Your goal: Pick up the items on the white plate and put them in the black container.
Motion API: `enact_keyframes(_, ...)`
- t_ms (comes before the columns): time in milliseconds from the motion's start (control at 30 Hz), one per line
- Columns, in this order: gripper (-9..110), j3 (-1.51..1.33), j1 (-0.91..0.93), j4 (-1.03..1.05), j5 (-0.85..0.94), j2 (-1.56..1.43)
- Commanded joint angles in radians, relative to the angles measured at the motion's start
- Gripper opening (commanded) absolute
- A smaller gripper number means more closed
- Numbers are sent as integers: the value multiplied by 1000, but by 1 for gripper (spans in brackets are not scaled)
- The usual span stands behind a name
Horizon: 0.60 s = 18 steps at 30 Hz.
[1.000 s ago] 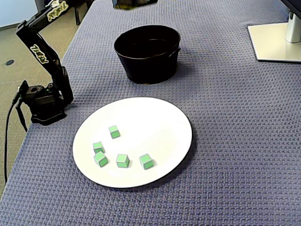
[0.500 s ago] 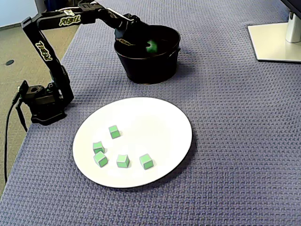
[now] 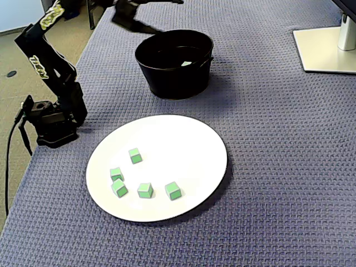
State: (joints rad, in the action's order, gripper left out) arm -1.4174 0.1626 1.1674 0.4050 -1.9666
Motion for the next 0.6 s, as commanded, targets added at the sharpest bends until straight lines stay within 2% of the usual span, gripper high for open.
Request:
enact_keyframes(0,37,29,192,97,35,12)
enact_keyframes(133,36,-43,307,187,74,97)
enact_keyframes(267,33,-75,371,250,219,178)
enact_keyframes(567,30,-319,456,178,365,287)
